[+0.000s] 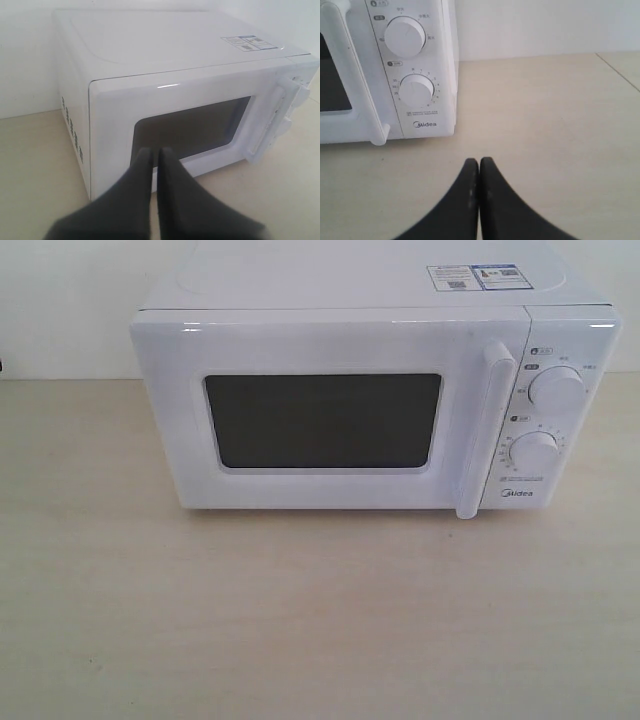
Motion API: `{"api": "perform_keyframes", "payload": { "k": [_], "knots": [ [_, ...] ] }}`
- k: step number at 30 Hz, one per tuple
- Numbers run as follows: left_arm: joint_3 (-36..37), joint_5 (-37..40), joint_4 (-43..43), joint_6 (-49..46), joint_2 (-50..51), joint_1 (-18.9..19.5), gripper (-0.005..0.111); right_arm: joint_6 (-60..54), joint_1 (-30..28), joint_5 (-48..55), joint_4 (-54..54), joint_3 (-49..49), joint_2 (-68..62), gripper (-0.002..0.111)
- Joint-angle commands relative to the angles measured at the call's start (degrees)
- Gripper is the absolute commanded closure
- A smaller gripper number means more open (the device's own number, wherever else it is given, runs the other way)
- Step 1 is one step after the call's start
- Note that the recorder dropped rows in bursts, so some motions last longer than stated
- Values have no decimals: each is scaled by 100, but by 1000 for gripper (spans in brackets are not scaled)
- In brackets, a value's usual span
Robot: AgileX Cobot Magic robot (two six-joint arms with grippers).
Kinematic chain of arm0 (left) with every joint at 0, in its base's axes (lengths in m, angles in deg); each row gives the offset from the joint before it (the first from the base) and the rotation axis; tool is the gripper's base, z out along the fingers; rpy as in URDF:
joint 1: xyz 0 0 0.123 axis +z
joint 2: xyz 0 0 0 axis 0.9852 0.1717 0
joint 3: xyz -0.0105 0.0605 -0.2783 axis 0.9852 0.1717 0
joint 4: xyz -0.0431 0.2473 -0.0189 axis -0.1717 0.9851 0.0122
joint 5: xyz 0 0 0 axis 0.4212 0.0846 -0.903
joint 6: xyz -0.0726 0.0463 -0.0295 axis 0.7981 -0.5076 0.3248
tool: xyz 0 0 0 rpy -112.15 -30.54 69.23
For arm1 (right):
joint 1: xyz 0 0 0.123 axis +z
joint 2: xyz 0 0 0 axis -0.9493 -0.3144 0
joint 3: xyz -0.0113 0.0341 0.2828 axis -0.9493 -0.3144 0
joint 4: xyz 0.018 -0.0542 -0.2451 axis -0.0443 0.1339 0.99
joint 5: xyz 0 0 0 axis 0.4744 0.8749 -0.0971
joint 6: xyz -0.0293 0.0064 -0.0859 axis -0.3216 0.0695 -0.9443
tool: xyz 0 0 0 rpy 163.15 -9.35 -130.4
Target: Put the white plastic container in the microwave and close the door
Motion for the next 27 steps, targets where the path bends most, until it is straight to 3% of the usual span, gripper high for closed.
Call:
{"api": "perform_keyframes", "payload": {
  "k": [1, 27],
  "knots": [
    [24, -60, -18, 46, -40, -15, 102, -8, -28, 32, 40, 2, 27, 109],
    [24, -60, -18, 46, -40, -15, 102, -201, -16, -436, -114, -396, 27, 109]
  ]
}}
